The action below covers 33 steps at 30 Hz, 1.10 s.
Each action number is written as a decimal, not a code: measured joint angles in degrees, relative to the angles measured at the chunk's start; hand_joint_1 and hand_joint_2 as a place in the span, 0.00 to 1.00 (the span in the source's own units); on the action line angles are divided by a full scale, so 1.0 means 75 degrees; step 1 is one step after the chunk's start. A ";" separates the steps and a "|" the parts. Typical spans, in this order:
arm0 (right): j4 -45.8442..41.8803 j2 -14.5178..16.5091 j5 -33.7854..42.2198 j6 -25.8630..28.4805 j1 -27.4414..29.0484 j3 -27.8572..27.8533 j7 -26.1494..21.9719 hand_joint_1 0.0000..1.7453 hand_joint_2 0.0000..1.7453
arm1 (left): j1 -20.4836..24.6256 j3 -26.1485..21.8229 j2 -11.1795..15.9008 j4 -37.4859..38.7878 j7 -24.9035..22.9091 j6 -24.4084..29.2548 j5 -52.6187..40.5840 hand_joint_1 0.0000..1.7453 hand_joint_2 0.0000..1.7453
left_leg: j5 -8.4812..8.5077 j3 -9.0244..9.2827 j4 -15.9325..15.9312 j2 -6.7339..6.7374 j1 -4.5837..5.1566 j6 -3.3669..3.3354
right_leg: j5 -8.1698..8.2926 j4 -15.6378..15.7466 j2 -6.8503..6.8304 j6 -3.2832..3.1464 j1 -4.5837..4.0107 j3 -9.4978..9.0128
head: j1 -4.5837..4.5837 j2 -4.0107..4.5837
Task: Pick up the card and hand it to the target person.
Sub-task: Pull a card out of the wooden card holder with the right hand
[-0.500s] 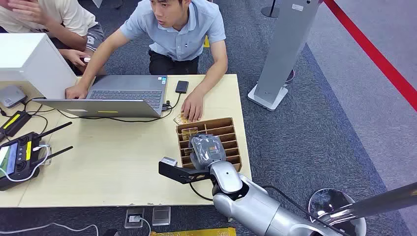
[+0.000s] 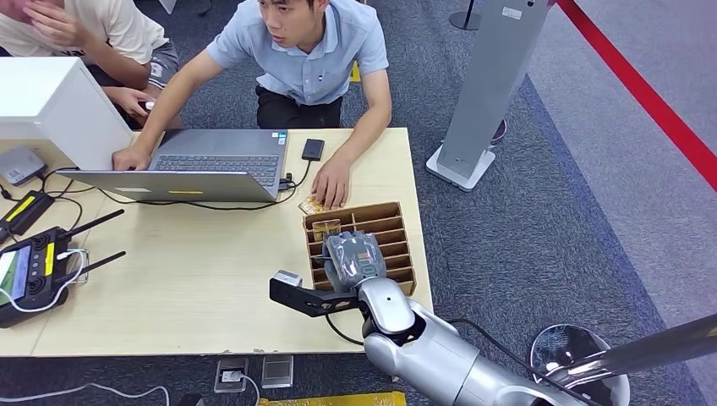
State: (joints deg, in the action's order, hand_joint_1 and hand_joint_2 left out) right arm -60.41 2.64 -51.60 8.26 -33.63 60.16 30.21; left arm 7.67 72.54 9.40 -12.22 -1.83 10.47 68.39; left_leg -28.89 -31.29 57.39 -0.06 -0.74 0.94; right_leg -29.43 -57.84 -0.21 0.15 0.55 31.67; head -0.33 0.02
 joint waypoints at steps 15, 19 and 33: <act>-0.0158 -0.0038 0.0435 -0.0601 -0.0193 -0.0011 0.0060 1.00 1.00 | 0.0019 0.0004 0.0003 0.0000 0.0014 0.0118 0.0002 0.00 0.00 | 0.0000 0.0001 0.0000 0.0000 0.0000 0.0000 | 0.0000 0.0000 0.0000 0.0000 0.0000 0.0001 | 0.0001 0.0000; -0.0278 -0.0071 0.0484 -0.0696 -0.0210 -0.0030 0.0095 1.00 1.00 | 0.0019 0.0004 0.0003 0.0000 0.0014 0.0125 0.0006 0.00 0.00 | 0.0000 0.0000 0.0000 0.0000 0.0000 0.0000 | 0.0000 0.0000 0.0000 0.0000 0.0000 0.0001 | 0.0001 0.0000; -0.0526 -0.0148 0.0692 -0.0888 -0.0260 -0.0053 0.0153 1.00 1.00 | 0.0018 0.0004 0.0004 0.0000 0.0014 0.0121 0.0037 0.00 0.00 | 0.0001 0.0001 0.0000 0.0000 0.0000 0.0000 | 0.0000 0.0000 0.0001 0.0000 0.0000 0.0001 | 0.0002 0.0000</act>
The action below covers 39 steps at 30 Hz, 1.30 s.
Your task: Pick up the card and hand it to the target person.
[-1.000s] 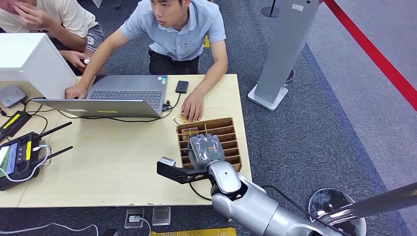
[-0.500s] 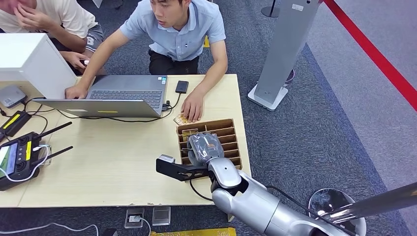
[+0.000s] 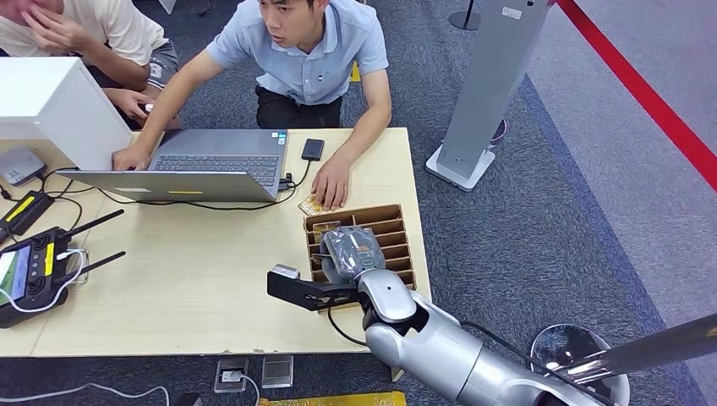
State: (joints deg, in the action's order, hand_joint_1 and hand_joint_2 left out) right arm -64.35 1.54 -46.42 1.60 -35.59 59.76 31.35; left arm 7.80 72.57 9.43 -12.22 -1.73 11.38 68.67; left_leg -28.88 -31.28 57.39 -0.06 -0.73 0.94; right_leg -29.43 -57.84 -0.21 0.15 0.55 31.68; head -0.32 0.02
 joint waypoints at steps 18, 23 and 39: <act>-0.2176 -0.0514 -0.0382 0.2040 -0.0671 -0.0637 -0.1168 1.00 1.00 | -0.0093 0.0000 0.0037 0.0000 0.0195 -0.0101 0.0200 0.00 0.00 | 0.0000 0.0001 0.0000 0.0001 0.0000 0.0000 | 0.0000 0.0000 0.0001 0.0000 0.0000 0.0000 | 0.0007 0.0000; -0.2168 -0.0461 -0.0345 0.2674 -0.0673 -0.0718 -0.1681 1.00 1.00 | -0.0069 0.0000 0.0034 0.0000 0.0193 -0.0145 0.0182 0.00 0.00 | 0.0001 -0.0001 0.0000 0.0000 0.0000 -0.0001 | 0.0000 0.0000 0.0001 0.0000 0.0000 -0.0002 | -0.0009 0.0000; -0.0982 0.0108 -0.0635 0.4684 -0.0836 -0.0828 -0.2453 1.00 1.00 | 0.0003 0.0000 0.0027 0.0000 0.0247 -0.0171 0.0193 0.00 0.00 | 0.0000 -0.0002 0.0000 0.0000 0.0000 0.0000 | 0.0000 -0.0001 0.0001 0.0000 0.0000 -0.0001 | -0.0002 0.0000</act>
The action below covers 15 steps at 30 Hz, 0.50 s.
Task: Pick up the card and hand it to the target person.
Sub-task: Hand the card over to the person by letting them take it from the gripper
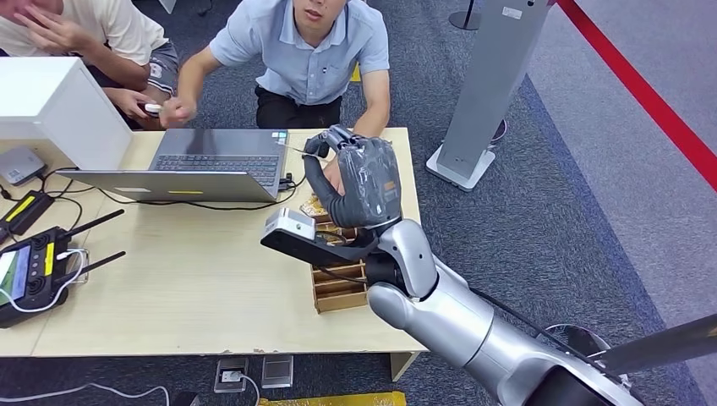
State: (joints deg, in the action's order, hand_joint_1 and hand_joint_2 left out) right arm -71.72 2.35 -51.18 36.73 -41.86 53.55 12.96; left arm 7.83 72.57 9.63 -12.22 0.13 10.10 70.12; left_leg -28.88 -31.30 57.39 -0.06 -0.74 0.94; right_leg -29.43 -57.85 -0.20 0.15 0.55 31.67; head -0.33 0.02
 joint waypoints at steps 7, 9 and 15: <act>0.0487 0.0189 -0.0423 0.0204 -0.0006 -0.0079 -0.0061 1.00 1.00 | 0.0032 0.0002 0.0001 0.0000 -0.0012 0.0000 0.0000 0.00 0.00 | 0.0000 0.0001 0.0000 0.0000 0.0000 0.0000 | 0.0000 0.0000 0.0000 0.0000 0.0000 0.0000 | -0.0002 0.0000; 0.0578 0.0232 -0.0453 0.0205 -0.0006 -0.0109 -0.0069 1.00 1.00 | 0.0033 0.0003 0.0001 0.0000 -0.0012 0.0000 0.0000 0.00 0.00 | 0.0000 0.0001 0.0000 0.0000 0.0000 0.0000 | 0.0000 0.0000 0.0000 0.0000 0.0000 0.0001 | 0.0001 0.0000; 0.0795 0.0343 -0.0432 0.0205 -0.0004 -0.0197 -0.0126 1.00 1.00 | 0.0033 0.0003 0.0001 0.0000 -0.0012 0.0003 0.0003 0.00 0.00 | 0.0000 0.0001 0.0000 0.0000 0.0000 0.0000 | 0.0000 0.0000 0.0000 0.0000 0.0000 0.0001 | 0.0004 0.0000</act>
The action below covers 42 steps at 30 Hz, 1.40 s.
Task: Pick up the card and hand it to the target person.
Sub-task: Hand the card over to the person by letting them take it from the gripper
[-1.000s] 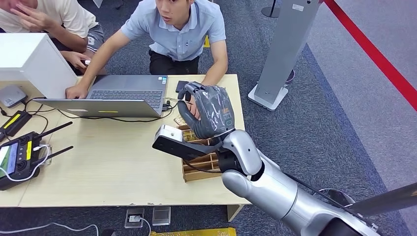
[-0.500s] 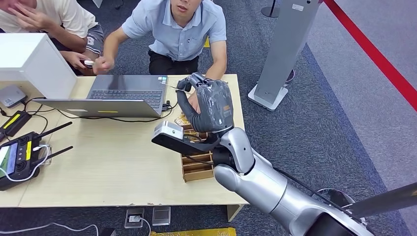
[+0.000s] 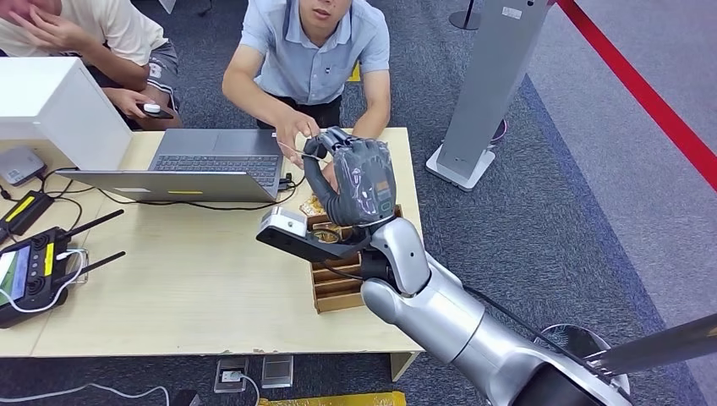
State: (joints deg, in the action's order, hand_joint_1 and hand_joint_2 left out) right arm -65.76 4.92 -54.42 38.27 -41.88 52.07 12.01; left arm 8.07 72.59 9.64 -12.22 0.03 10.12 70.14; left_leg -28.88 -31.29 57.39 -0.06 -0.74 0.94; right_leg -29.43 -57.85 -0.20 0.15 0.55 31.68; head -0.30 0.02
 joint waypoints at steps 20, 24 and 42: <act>0.0465 0.0199 0.0055 0.0000 0.0000 -0.0050 -0.0086 1.00 1.00 | -0.0026 0.0000 0.0000 0.0000 0.0010 0.0009 0.0079 0.00 0.00 | 0.0000 0.0000 0.0000 0.0000 0.0000 0.0000 | 0.0000 -0.0001 0.0000 0.0000 0.0000 -0.0001 | -0.0003 0.0000; 0.0504 0.0206 0.0055 0.0000 0.0000 -0.0052 -0.0086 1.00 1.00 | -0.0026 0.0000 0.0000 0.0000 0.0011 0.0009 0.0080 0.00 0.00 | 0.0000 -0.0001 0.0000 0.0000 0.0000 0.0000 | 0.0000 -0.0001 0.0000 0.0000 0.0000 0.0000 | -0.0003 0.0000; 0.0611 0.0206 0.0192 0.0000 0.0000 -0.0054 -0.0074 0.00 1.00 | -0.0025 0.0000 0.0000 0.0000 0.0025 0.0035 0.0105 0.00 0.00 | 0.0000 0.0000 0.0000 0.0000 0.0000 0.0000 | 0.0000 0.0000 0.0000 0.0000 0.0000 0.0000 | -0.0002 0.0000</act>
State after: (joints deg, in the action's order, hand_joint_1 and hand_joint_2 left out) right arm -61.18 6.47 -52.98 38.27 -41.89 51.67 11.46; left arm 7.89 72.59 9.64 -12.22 0.22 10.38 70.93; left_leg -28.88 -31.29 57.39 -0.06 -0.74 0.94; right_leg -29.43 -57.85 -0.20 0.15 0.55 31.68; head -0.32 0.02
